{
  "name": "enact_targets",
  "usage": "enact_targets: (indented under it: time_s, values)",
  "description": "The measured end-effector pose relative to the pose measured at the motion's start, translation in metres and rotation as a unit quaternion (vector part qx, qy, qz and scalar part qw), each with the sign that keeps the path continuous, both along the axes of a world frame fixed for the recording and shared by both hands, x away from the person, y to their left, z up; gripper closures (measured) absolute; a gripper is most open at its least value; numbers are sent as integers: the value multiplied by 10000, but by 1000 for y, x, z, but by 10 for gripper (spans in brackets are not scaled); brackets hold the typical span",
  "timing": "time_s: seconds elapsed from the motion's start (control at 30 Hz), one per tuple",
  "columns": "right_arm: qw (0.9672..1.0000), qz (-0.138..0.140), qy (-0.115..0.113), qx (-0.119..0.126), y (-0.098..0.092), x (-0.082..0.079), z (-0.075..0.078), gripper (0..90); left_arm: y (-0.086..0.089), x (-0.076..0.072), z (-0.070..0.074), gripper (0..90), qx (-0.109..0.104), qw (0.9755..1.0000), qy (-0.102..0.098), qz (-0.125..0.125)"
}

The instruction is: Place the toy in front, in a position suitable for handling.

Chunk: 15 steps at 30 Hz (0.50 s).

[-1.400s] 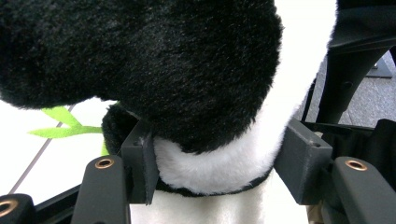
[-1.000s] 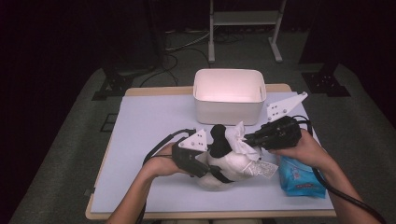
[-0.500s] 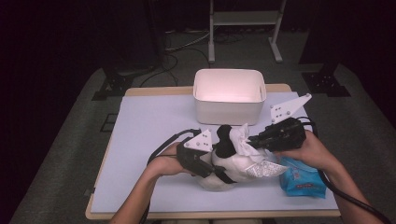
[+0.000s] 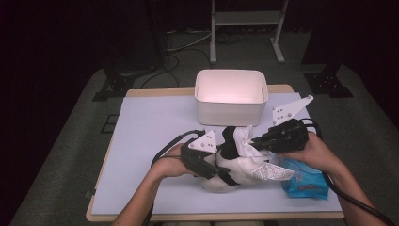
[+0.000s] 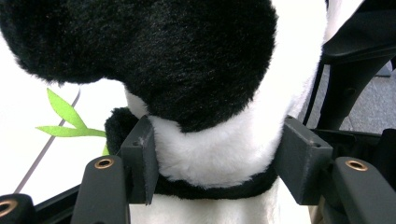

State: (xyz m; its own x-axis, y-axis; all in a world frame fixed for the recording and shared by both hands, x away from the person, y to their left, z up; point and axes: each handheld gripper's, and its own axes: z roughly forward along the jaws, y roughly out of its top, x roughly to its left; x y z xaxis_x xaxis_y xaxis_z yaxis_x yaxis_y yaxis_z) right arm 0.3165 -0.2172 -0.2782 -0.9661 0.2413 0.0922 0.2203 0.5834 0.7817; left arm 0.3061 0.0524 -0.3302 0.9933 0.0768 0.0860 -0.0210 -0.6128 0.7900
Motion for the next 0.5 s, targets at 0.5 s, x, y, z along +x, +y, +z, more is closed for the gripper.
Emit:
enact_targets:
  time_s: [0.5]
  values:
    - [9996, 19, -152, 248, 13, 3, 6, 829, 14, 1, 17, 409, 154, 9998, -96, 117]
